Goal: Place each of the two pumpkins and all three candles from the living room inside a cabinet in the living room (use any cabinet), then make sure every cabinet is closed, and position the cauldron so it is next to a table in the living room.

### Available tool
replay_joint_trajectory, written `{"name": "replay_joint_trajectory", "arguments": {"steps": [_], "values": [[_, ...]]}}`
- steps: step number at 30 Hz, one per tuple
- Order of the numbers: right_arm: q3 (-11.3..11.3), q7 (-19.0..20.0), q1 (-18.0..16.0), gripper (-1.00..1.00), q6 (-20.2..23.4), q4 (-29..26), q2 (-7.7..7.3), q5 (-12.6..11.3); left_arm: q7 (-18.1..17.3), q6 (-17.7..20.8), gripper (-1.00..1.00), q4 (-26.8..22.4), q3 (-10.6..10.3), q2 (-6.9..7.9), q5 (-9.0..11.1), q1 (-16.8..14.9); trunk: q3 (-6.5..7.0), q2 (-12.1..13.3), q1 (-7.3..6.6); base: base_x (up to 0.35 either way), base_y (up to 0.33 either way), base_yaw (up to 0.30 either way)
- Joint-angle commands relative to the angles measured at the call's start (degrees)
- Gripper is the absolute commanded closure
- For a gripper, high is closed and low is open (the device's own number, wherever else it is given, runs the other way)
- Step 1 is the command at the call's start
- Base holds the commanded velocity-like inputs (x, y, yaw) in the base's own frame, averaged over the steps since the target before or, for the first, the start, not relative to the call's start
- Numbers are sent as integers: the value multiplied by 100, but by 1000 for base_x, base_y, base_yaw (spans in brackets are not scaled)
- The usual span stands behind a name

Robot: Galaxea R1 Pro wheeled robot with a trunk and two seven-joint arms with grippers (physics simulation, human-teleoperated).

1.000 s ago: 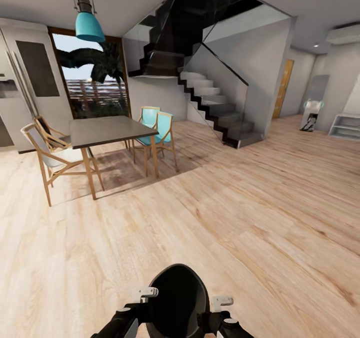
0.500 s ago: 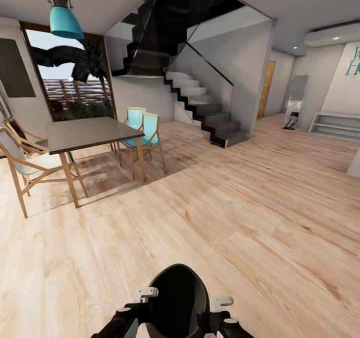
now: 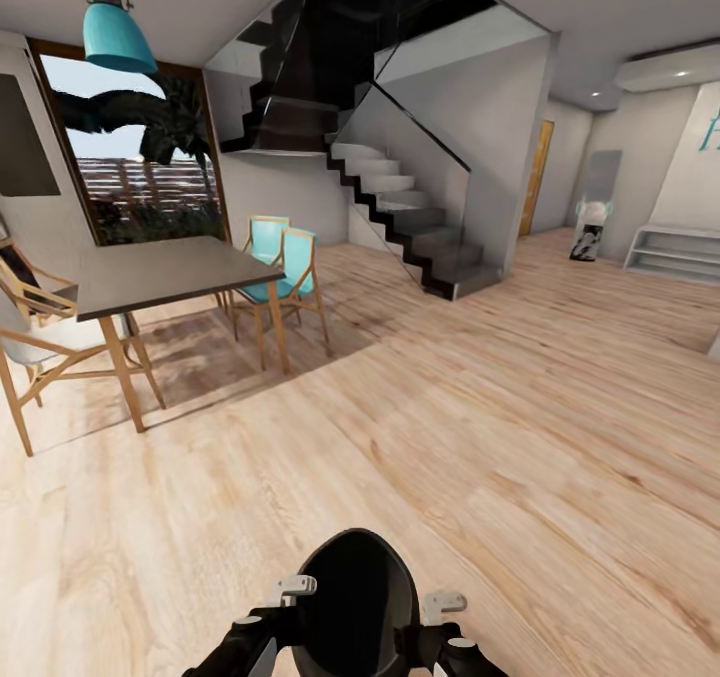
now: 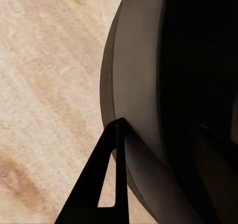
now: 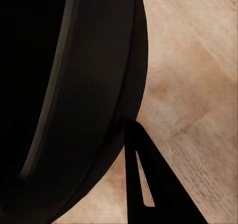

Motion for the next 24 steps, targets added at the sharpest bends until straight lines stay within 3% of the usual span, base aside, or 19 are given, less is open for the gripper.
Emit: {"name": "replay_joint_trajectory", "arguments": {"steps": [1,7,24], "values": [[-5,4,-3,100,31,-2,12,-108,45,1,100,-26,-59,2,3,-1,-5,-3,2,322,0,0],[-9,11,-3,100,31,-2,12,-107,45,-4,100,-26,-59,2,3,0,-5,-3,2,322,0,-63],[-11,12,-3,100,31,-2,12,-108,45,-7,100,-26,-59,2,3,-1,-5,-3,2,322,0,-270]]}}
